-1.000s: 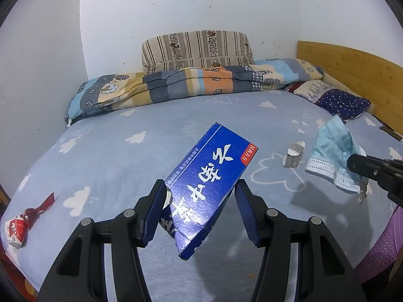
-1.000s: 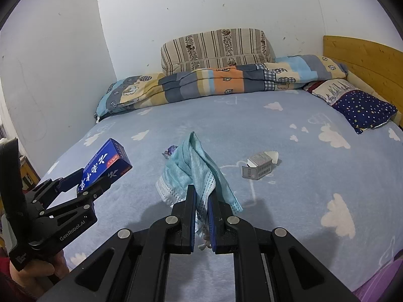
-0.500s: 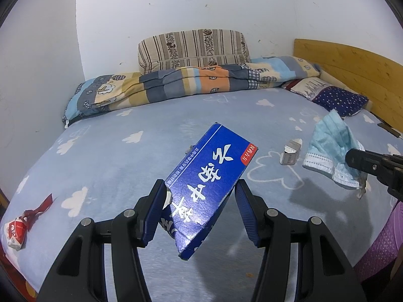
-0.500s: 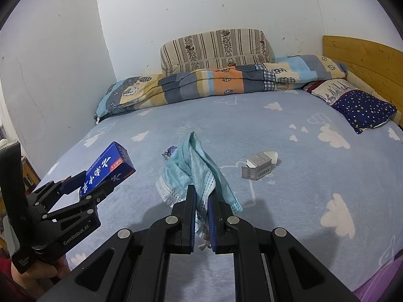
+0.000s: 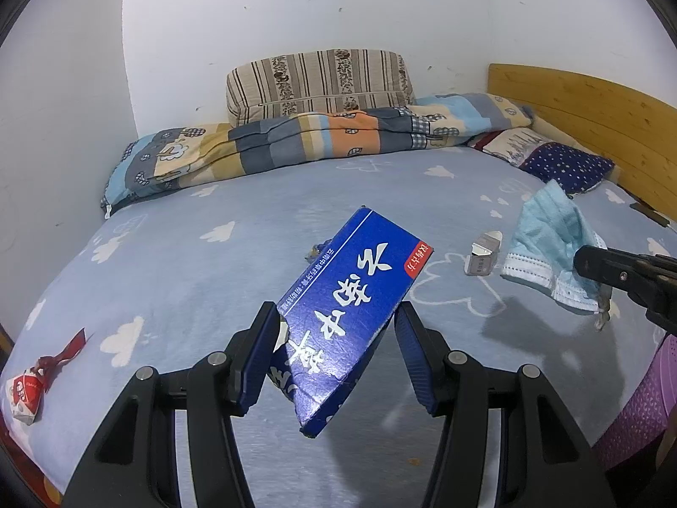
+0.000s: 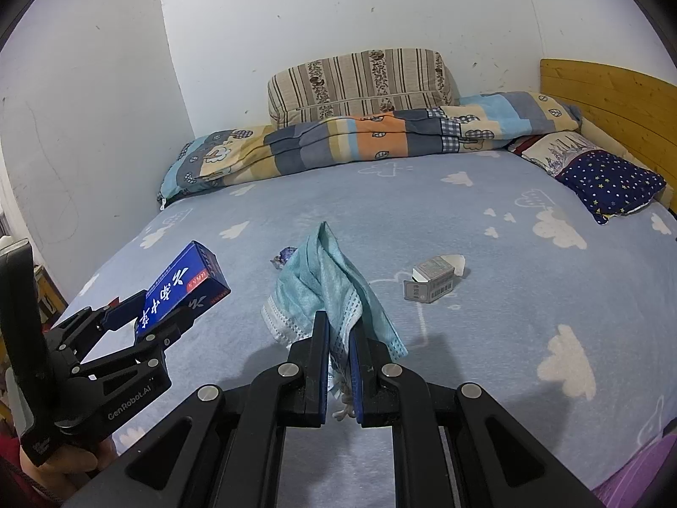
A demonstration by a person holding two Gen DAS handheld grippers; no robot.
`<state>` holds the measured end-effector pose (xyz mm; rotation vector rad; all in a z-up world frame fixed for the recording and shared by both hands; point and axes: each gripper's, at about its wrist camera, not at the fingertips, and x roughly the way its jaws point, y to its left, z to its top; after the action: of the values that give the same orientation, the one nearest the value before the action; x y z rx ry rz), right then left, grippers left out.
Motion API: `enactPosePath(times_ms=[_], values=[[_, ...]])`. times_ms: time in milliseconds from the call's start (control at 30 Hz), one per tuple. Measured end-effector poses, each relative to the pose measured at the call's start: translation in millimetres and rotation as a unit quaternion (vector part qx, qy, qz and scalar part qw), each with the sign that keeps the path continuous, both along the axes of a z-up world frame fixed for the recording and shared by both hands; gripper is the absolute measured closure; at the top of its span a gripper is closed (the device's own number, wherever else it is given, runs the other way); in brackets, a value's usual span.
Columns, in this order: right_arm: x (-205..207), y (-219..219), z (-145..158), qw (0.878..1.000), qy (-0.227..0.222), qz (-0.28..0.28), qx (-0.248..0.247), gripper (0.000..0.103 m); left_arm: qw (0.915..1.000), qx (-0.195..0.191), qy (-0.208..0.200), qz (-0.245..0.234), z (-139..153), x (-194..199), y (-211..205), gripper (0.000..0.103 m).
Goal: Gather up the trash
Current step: 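Hold the face mask in the right tool and the medicine box in the left tool above the bed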
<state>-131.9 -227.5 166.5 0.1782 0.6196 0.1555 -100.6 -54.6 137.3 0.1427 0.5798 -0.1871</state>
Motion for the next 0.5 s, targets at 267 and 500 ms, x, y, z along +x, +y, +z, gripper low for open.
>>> enactPosePath(times_ms=[267,500], values=[[-0.1,-0.5,0.0,1.0,0.0,0.0,0.0,0.094,1.0,0.001,-0.001,-0.004,-0.1,0.4,-0.4,0.048],[-0.2,-0.8,0.0,1.0,0.0,-0.001,0.0,0.094,0.9999,0.003,0.0,-0.012,-1.2,1.2,-2.1,0.048]])
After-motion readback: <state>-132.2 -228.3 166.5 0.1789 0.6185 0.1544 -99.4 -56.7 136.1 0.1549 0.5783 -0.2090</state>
